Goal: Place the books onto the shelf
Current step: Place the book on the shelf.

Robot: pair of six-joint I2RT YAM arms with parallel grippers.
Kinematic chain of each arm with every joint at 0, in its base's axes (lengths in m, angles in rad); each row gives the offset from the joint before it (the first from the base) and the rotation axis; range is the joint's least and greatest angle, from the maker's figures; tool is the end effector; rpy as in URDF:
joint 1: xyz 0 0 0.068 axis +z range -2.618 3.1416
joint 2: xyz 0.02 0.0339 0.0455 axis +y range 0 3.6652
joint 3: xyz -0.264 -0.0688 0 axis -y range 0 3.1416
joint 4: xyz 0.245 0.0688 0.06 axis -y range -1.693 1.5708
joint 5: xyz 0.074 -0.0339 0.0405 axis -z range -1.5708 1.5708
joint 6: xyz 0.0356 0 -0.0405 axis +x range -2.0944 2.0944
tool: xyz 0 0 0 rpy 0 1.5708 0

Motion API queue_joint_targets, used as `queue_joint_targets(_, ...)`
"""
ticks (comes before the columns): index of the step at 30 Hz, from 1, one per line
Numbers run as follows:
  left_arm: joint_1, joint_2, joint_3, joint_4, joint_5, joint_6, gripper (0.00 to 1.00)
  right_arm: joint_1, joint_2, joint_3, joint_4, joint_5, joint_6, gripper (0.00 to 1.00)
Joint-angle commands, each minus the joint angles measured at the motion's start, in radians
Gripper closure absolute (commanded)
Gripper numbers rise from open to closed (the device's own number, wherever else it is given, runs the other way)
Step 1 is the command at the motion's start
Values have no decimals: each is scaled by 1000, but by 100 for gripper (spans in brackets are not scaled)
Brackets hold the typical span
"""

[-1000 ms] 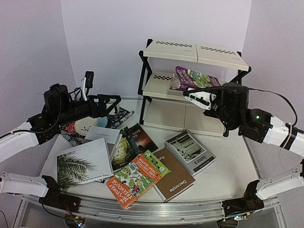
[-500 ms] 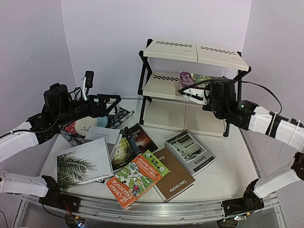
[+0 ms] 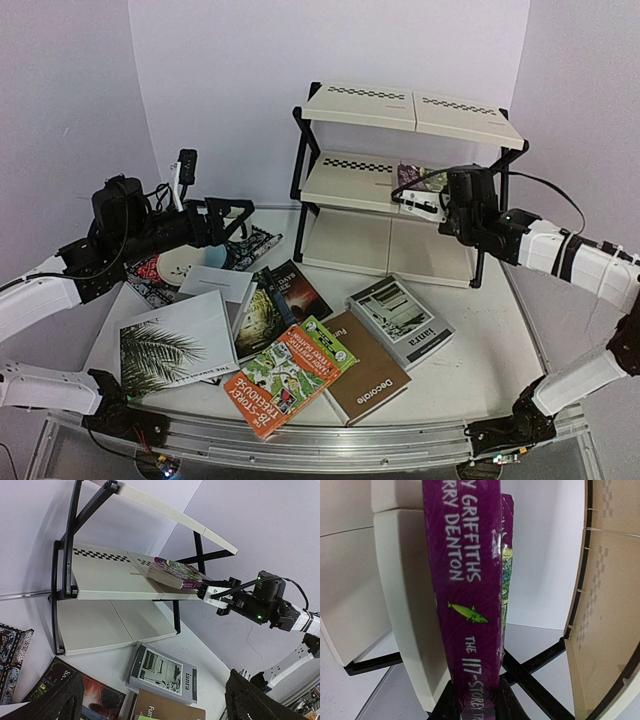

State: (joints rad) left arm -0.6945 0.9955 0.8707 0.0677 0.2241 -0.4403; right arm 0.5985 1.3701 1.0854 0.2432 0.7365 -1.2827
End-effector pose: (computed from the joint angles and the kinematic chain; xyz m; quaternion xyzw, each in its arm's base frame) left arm 0.1759 -0.1568 0.3578 0.1677 0.7069 -0.4353 0.5317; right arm 0.2776 0.1603 0.3568 -0.3971 0.5981 -0.4614 0.5213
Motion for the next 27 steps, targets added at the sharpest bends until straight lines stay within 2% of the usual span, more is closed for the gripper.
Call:
queue_joint_targets(1, 4, 8, 56, 3, -4, 27, 0, -54, -54, 25, -18, -22, 32, 100)
queue_joint_targets(17, 4, 29, 76, 0, -3, 27, 0, -168, 54, 102, -90, -177, 47, 100)
queue_joint_targets(27, 4, 40, 92, -17, -12, 40, 0, -178, 117, 159, -121, -185, 46, 100)
